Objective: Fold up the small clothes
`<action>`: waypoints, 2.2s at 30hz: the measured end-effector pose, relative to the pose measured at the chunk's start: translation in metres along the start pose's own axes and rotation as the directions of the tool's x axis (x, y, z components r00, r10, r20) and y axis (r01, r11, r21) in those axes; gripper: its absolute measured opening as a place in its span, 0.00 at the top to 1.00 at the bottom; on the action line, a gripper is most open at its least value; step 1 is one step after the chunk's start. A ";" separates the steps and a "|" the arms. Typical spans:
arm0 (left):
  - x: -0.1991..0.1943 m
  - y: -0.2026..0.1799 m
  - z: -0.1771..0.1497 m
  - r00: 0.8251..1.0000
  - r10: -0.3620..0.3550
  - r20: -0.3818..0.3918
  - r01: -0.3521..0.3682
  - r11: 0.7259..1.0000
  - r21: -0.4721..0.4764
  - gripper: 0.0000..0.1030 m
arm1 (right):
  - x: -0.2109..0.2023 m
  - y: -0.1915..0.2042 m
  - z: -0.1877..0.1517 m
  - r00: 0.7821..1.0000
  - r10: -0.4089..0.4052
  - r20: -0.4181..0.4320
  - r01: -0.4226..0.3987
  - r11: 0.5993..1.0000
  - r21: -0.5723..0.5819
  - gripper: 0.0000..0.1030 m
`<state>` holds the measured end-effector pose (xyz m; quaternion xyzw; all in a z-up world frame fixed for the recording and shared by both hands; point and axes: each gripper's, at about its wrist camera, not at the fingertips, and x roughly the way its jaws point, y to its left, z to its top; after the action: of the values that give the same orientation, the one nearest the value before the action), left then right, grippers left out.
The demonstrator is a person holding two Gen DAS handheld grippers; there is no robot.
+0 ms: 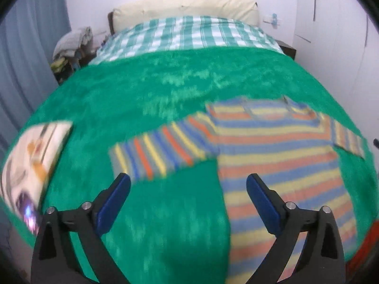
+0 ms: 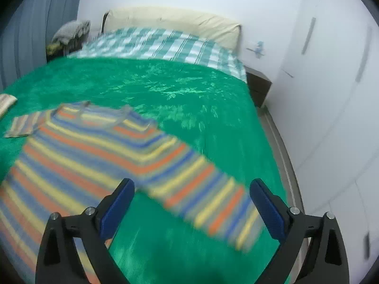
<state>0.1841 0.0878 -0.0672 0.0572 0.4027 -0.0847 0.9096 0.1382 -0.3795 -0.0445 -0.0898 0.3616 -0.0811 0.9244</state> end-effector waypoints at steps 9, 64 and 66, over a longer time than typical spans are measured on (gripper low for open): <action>0.069 0.049 -0.072 0.991 0.095 -0.093 -0.116 0.957 -0.267 0.03 | 0.004 0.013 -0.114 0.993 -0.008 -0.122 0.033 0.978 0.207 0.01; 0.159 0.067 -0.093 0.979 0.188 -0.079 -0.203 0.931 -0.303 0.00 | 0.097 0.000 -0.123 0.974 -0.075 -0.215 0.138 0.945 0.297 0.00; 0.159 0.067 -0.093 0.979 0.188 -0.079 -0.203 0.931 -0.303 0.00 | 0.097 0.000 -0.123 0.974 -0.075 -0.215 0.138 0.945 0.297 0.00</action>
<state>0.2356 0.1527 -0.2447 -0.0441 0.4254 0.0718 0.9011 0.1245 -0.4136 -0.1964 0.0456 0.4302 -0.1957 0.8801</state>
